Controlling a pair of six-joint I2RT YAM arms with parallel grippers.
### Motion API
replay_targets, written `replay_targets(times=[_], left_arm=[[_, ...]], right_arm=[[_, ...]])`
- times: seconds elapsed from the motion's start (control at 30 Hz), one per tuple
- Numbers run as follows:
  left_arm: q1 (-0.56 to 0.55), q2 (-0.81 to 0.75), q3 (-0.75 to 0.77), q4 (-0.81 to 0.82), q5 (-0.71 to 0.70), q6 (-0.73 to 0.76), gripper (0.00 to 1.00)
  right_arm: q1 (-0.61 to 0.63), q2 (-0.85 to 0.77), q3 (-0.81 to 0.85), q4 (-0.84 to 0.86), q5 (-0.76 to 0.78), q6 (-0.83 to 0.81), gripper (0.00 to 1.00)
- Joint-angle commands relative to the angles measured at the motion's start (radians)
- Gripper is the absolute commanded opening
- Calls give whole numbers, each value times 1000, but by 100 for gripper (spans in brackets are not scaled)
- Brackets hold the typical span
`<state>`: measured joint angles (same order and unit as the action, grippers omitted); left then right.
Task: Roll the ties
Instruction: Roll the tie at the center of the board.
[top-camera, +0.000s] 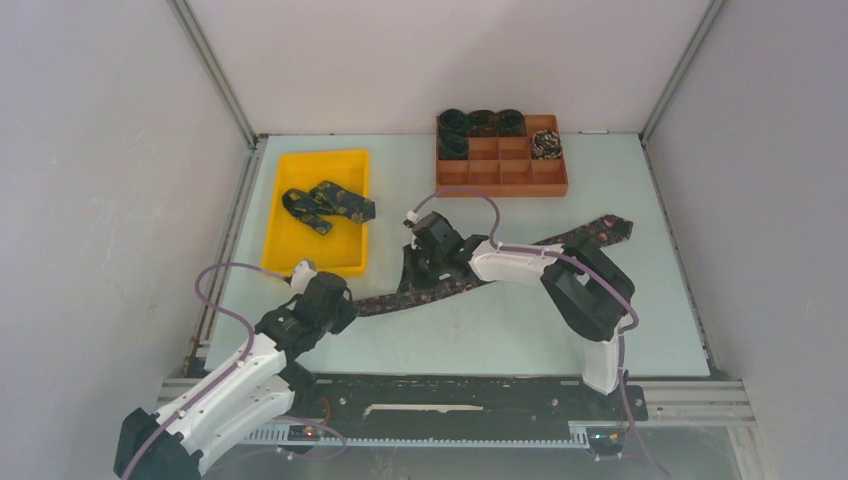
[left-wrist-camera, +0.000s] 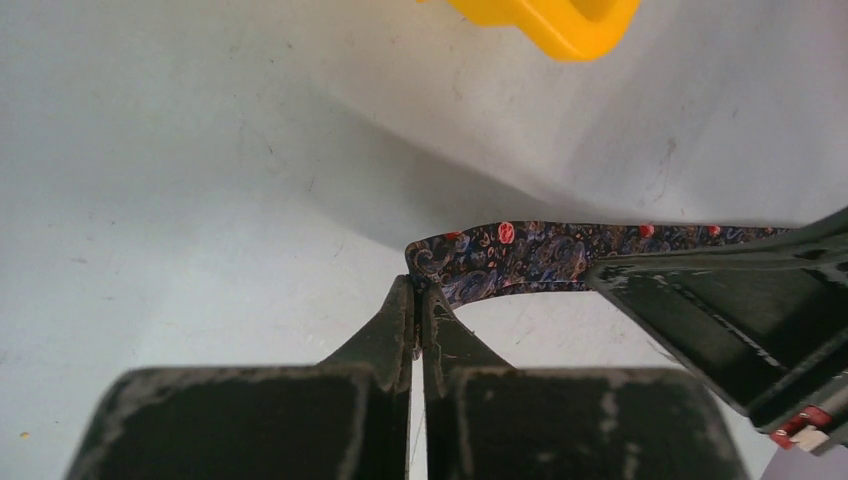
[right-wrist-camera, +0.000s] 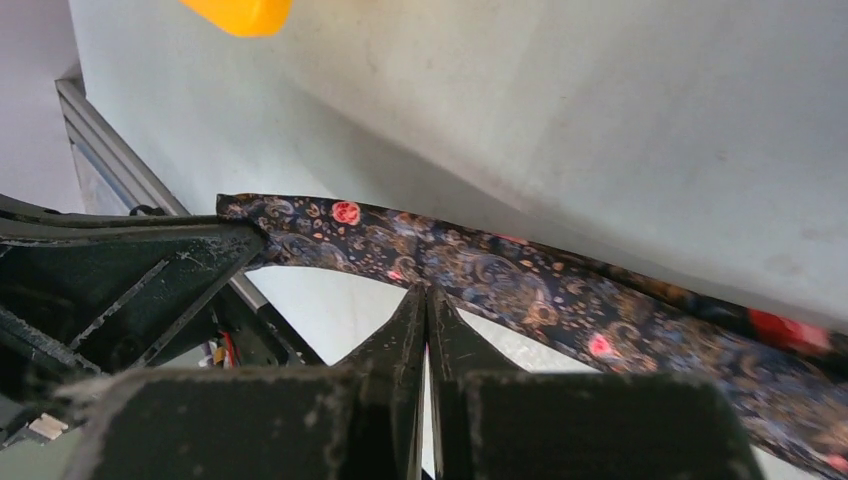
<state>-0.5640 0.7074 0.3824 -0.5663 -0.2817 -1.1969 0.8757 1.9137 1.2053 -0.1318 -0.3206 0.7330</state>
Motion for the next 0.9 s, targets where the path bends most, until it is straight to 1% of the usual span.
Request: replay_targets(times=[0.0,0.17,0.87], left_arm=[[6,13,52,-13,-4,6,0],[6,33,75,-18,-5,13,0],[7,54,112,-14,15,17,0]], right_arm=[[23,41,70,98,-57,41,2],[45,83,98,107,-72,54,0],[82,224,154,186,-113,103,0]])
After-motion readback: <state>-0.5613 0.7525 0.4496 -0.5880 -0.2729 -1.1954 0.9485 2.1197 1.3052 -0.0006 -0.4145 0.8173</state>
